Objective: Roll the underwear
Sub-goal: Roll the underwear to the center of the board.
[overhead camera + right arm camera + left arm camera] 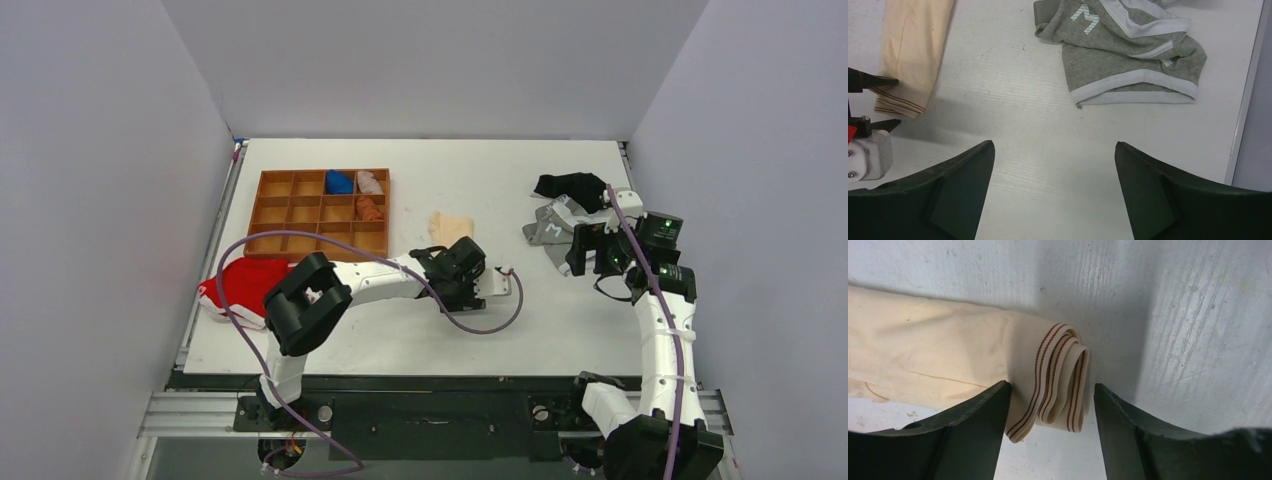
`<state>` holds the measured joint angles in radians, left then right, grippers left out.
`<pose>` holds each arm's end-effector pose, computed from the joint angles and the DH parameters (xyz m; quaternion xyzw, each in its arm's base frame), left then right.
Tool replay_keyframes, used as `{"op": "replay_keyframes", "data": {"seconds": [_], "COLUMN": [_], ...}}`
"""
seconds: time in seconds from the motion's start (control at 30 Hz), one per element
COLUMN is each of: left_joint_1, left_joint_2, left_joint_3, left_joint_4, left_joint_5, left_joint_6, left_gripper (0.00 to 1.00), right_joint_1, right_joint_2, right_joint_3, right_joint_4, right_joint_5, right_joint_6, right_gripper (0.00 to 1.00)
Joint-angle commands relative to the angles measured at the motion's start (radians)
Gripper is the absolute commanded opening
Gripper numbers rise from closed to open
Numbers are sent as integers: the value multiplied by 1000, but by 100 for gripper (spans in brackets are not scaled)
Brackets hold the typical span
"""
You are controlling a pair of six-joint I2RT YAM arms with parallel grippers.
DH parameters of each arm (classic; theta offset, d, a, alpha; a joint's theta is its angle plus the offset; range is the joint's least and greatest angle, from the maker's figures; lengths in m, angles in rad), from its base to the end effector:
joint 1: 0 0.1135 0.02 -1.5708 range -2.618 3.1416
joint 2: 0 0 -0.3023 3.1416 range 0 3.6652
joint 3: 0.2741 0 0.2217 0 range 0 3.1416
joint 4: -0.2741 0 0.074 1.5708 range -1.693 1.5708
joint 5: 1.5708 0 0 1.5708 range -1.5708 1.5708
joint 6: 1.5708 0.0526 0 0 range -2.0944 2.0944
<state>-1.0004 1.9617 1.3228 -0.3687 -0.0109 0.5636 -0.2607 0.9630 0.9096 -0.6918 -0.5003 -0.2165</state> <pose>0.2218 -0.3447 0.2069 0.6759 0.6826 -0.0551 0.2724 0.1534 -0.0148 0.3287 -0.0797 0.8895 0.1285 0.4313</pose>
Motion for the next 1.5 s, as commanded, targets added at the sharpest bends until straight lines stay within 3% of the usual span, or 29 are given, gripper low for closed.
{"op": "replay_keyframes", "data": {"seconds": [0.0,0.33,0.67,0.93,1.17,1.33,1.47], "left_joint_1": [-1,2,-4,9,122,209,245], "left_joint_2": [16,33,11,95,249,402,537], "left_joint_3": [12,22,39,112,294,453,613], "left_joint_4": [-4,-39,-179,-381,-588,-708,-897], "left_joint_5": [11,80,312,637,993,1082,1146], "left_joint_6": [13,8,-43,-120,-149,-134,-89], "left_gripper": [57,29,0,0,0,0,0], "right_joint_1": [-2,-2,-2,-1,-2,0,3], "right_joint_2": [-1,5,63,85,45,40,65], "right_joint_3": [-4,-6,3,16,9,3,12], "right_joint_4": [16,10,-5,-29,-60,-104,-194], "right_joint_5": [-25,-38,-55,-74,-105,-117,-135], "right_joint_6": [-11,-13,-18,-33,-113,-193,-319], "right_gripper": [85,85,85,84,84,84,83]}}
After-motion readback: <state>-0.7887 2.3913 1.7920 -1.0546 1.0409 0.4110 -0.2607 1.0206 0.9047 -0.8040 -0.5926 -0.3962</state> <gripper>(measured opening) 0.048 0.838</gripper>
